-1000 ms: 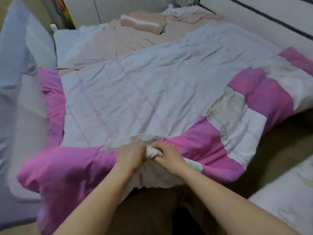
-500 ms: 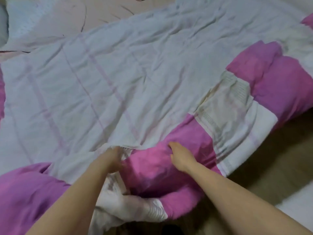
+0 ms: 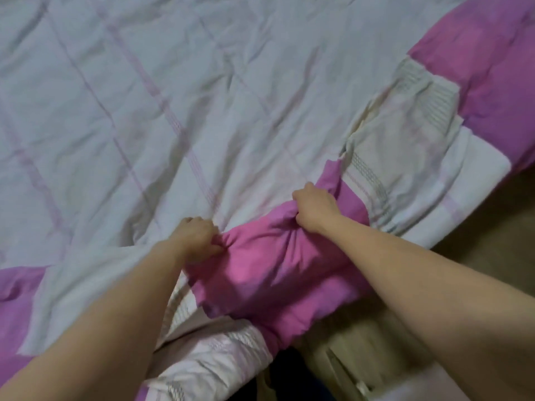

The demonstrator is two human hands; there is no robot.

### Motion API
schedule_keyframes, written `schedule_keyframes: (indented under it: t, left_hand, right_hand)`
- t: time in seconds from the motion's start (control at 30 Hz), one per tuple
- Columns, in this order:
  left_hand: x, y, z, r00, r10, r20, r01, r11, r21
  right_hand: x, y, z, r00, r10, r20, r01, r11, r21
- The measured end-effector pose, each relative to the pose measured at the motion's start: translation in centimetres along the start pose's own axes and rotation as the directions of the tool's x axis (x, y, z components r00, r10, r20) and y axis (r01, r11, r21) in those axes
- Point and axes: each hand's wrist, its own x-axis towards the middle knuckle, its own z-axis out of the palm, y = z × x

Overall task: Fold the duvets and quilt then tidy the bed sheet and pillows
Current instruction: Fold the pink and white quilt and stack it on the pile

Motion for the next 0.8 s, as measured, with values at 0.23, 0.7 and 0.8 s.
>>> schedule_keyframes:
  t: [0.23,0.7,0.8]
  left_hand:
    - [-2.7,-4.9,-4.1,0.796,-0.320,-0.513,0.171,0.933,-0.317]
    - [9.2,7.3,-7.1,0.971,0.037,-0.237,-0.092,0.969,-0.228]
    - [10.6,8.4,-9.9,0.967,0.140,-0.211,-0.230,0.838,-0.494]
  right_hand:
    - [1.8,-3.3,-0.8,0.840,0.095,-0.535,0.188,0.873,0.450]
    - [7.8,3.2,-3.2,0.981,0.151,-0.123,-0.160,0.985,-0.066]
    - [8.7,4.5,-4.5,0.923,0.191,-0.334,-0.138,0.974,0.177]
